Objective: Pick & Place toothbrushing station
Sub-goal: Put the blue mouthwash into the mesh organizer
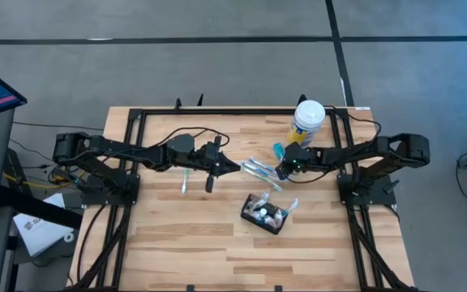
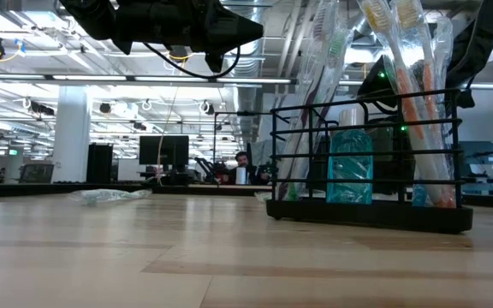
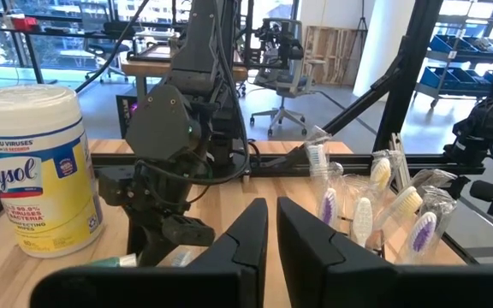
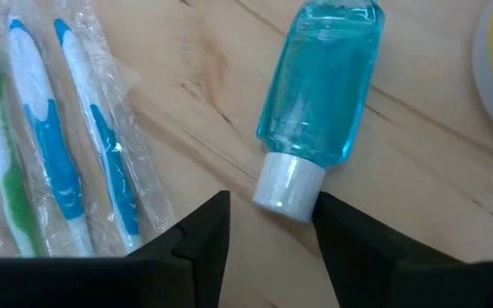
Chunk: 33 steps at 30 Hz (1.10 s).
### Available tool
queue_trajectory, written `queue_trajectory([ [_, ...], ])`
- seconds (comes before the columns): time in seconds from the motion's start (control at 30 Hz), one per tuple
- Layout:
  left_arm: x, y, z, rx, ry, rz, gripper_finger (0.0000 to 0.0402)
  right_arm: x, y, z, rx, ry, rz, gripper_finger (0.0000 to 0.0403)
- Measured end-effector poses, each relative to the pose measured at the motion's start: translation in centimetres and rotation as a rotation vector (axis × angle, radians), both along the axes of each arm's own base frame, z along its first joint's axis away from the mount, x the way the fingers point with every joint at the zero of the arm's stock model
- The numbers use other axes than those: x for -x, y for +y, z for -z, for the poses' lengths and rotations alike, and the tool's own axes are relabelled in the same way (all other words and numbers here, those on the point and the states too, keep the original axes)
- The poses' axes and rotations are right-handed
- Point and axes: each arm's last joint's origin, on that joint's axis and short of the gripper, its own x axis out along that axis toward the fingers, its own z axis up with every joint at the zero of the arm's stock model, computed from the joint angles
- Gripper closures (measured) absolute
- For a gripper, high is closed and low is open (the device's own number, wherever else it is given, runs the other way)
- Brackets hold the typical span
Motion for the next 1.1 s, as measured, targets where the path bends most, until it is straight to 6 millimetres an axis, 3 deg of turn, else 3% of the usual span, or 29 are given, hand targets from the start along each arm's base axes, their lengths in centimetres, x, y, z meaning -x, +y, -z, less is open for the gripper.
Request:
queue_trajectory([
  [0.33,0.0,0.0,0.0,0.000,0.000,0.000,0.0380,0.0,-0.2,-0.1,0.045,-0.004,0.037,0.0220],
  [0.7,0.0,0.0,0.0,0.000,0.002,0.000,0.0380,-0.6,-0.4,1.0,0.059,0.012,0.058,0.0239],
  [0.87,0.0,0.0,0.0,0.000,0.003,0.000,0.0380,-0.6,-0.7,1.4,0.067,0.038,0.078,0.0257],
  [1.1,0.0,0.0,0.0,0.001,0.004,0.000,0.0380,-0.4,-0.7,1.5,0.071,0.059,0.061,0.0318],
])
